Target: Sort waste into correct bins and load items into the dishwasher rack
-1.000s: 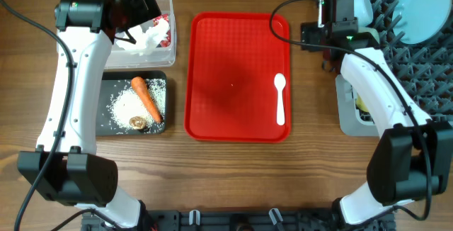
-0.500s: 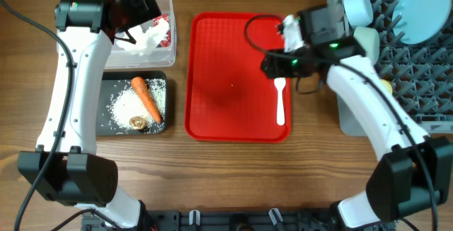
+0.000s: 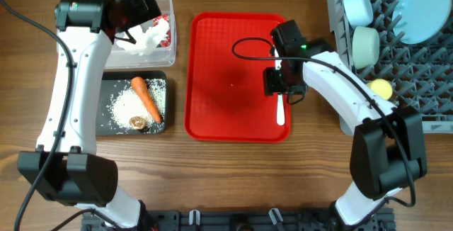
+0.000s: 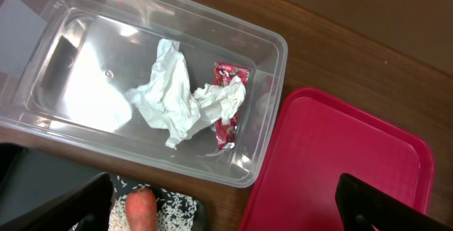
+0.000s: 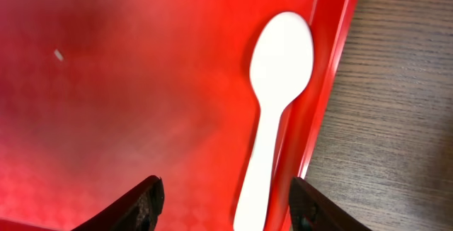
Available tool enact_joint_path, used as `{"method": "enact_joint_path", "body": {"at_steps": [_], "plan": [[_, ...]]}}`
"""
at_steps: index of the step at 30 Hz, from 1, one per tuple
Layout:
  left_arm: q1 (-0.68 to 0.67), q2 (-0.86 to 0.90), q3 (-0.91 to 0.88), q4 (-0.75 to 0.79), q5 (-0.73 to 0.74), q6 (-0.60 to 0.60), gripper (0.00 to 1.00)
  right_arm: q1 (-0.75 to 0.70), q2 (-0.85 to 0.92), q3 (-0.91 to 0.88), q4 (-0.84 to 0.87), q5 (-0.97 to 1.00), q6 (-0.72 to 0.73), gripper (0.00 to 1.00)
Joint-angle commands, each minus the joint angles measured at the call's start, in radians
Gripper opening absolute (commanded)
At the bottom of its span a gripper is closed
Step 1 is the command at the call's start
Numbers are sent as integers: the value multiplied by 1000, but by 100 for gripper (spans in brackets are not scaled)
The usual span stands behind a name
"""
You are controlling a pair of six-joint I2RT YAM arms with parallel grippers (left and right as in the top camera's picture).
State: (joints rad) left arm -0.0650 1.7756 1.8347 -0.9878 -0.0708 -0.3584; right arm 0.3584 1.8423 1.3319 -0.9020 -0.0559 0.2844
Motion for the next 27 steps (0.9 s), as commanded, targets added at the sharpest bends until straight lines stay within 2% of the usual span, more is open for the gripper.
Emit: {"method": "enact_joint_path", "body": {"at_steps": [1,6,16,19,27], "plan": [[3,3,-2,3,-10,-16,100,-2,17,-35,28,33,30,58],[3,3,-2,3,-10,-16,100,3,17,-94,85,30,34,52],[3,3,-2,3,-10,-16,100,4,17,-187,167,33,56,51],[3,3,-2,3,-10,-16,100,4,17,-224,202,32,57,48],[3,3,-2,3,-10,-16,100,4,17,-293,198,18,58,42]]}}
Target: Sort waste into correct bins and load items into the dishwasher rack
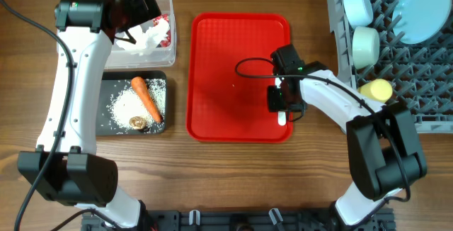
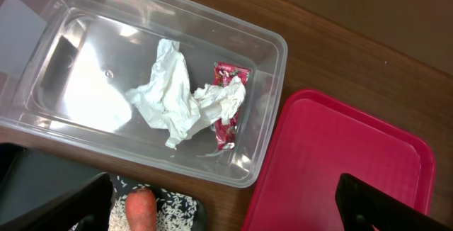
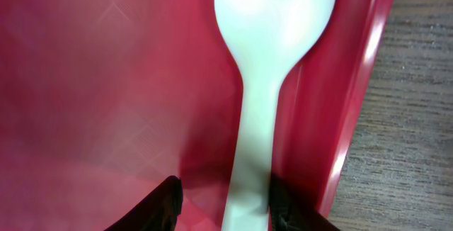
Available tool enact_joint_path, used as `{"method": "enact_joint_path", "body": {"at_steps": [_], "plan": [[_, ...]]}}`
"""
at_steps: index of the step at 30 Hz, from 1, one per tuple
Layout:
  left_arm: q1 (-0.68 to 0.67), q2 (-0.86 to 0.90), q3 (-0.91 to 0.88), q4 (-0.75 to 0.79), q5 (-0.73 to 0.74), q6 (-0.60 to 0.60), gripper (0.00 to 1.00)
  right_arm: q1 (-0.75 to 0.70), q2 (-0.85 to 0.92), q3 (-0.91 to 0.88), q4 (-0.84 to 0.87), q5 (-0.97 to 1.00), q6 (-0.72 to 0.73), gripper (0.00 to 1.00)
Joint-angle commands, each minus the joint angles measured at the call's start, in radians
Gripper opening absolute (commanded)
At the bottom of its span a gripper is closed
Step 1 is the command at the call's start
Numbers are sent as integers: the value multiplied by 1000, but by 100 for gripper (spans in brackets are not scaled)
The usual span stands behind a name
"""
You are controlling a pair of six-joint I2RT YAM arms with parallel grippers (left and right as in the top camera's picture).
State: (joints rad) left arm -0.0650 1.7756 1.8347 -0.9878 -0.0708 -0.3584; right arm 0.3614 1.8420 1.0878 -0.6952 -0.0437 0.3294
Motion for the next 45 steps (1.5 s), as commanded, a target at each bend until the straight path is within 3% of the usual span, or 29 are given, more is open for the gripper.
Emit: {"method": "enact_joint_path", "body": {"at_steps": [1,16,20,31,45], "plan": [[3,3,-2,3,-10,-16,100,1,17,-55,-14,-8,14,42],[3,3,-2,3,-10,-16,100,1,17,-63,-8,-39,14,9],[3,3,-2,3,-10,-16,100,1,17,-61,5,-39,14,5],[3,3,-2,3,-10,-16,100,1,4,4,-9,-20,5,5],[3,3,-2,3,-10,-16,100,-1,-140,90,-32,75,-16,5]]}}
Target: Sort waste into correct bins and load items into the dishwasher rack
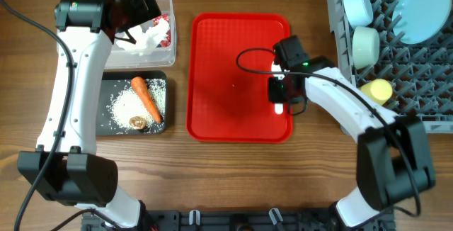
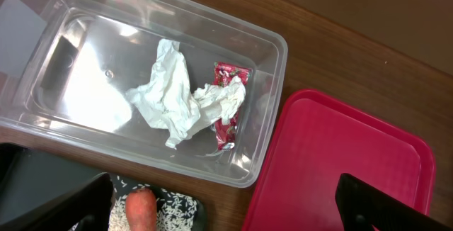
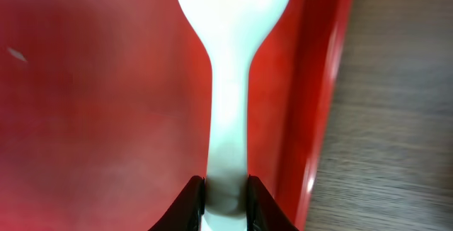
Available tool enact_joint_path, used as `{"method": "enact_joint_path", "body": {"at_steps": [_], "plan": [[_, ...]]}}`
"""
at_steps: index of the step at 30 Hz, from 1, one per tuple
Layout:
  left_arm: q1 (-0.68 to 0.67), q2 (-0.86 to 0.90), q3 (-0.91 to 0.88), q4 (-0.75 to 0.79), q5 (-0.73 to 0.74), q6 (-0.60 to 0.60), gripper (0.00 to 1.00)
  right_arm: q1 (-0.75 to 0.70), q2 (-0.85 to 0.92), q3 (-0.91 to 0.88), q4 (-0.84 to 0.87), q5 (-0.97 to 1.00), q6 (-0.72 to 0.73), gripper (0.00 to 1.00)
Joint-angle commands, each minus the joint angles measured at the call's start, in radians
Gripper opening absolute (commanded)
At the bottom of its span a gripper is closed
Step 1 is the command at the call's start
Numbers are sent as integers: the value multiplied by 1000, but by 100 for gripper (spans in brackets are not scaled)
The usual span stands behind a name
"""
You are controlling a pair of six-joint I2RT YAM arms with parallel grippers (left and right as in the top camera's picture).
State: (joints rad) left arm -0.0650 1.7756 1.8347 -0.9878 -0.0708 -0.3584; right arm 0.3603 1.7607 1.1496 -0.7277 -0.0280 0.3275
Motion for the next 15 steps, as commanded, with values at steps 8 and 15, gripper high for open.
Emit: {"method": "enact_joint_path", "body": {"at_steps": [8,15], "plan": [[3,3,-2,3,-10,-16,100,-58,-171,48,2,144,-38,5],[3,3,-2,3,-10,-16,100,-195,-261,93,2,144,-75,5]]}}
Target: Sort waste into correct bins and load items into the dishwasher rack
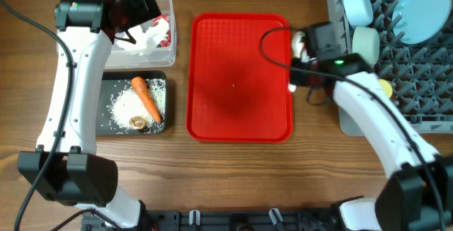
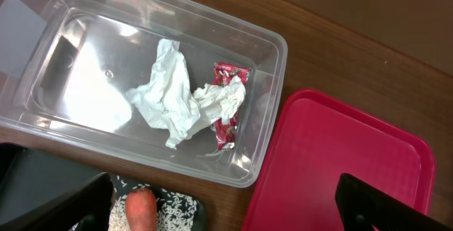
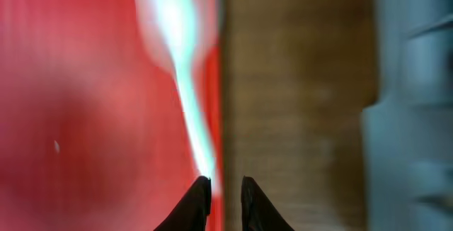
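A white plastic spoon (image 3: pixel 177 40), blurred, sticks up from between the near-closed jaws of my right gripper (image 3: pixel 225 188). It hangs over the right rim of the red tray (image 1: pixel 212 68). In the overhead view the right gripper (image 1: pixel 301 81) sits between the tray and the grey dishwasher rack (image 1: pixel 417 82). My left gripper (image 2: pixel 230 210) stands open with nothing in it. It is above the corner where the clear bin (image 2: pixel 276 47) meets the black tray (image 1: pixel 117 82).
Crumpled tissue (image 2: pixel 170 96) and a red wrapper (image 2: pixel 230 75) lie in the clear bin. A carrot (image 1: pixel 146 98), rice and a small gold piece sit in the black tray. In the rack are a white bowl (image 1: pixel 357 6), a pale bowl (image 1: pixel 366 43), a blue plate and a yellow cup (image 1: pixel 382 87).
My right gripper has moved up and to the right with the spoon, from the tray's right middle to its right rim beside the rack. The left arm has not moved.
First my right gripper was open above the spoon lying along the tray's right edge. It was then lower, with a finger on each side of the handle, and after that shut on it. Now the spoon is off the tray, near the rack.
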Available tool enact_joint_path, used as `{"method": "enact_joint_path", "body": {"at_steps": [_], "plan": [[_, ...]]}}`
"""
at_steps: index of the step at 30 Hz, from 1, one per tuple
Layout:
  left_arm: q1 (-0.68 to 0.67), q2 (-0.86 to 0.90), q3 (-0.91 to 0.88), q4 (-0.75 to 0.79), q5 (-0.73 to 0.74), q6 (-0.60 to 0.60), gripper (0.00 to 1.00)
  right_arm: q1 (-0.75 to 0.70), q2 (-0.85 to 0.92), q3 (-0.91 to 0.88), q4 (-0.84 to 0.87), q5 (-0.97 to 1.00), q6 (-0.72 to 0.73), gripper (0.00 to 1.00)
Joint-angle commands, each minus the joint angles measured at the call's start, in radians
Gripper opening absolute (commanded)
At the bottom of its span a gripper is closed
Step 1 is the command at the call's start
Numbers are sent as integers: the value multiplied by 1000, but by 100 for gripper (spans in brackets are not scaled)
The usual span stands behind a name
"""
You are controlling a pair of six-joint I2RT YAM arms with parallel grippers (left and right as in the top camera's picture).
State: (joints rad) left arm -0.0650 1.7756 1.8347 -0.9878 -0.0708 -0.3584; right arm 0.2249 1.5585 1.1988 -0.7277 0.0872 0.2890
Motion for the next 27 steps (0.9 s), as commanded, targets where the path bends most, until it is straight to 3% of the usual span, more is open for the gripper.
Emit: {"method": "enact_joint_path", "body": {"at_steps": [1,9,13,16,21,24,27], "plan": [[3,3,-2,3,-10,-16,100,-87,-71,48,2,29,-48,4],[3,3,-2,3,-10,-16,100,-245,-109,51,21,-78,-93,6],[3,3,-2,3,-10,-16,100,-225,-99,50,56,-241,-138,16],[3,3,-2,3,-10,-16,100,-168,-68,50,100,-286,-209,32],[3,3,-2,3,-10,-16,100,-43,40,50,249,-293,-375,77],[3,3,-2,3,-10,-16,100,5,139,51,383,-293,-435,87],[3,3,-2,3,-10,-16,100,21,237,53,481,-323,-477,88]]}}
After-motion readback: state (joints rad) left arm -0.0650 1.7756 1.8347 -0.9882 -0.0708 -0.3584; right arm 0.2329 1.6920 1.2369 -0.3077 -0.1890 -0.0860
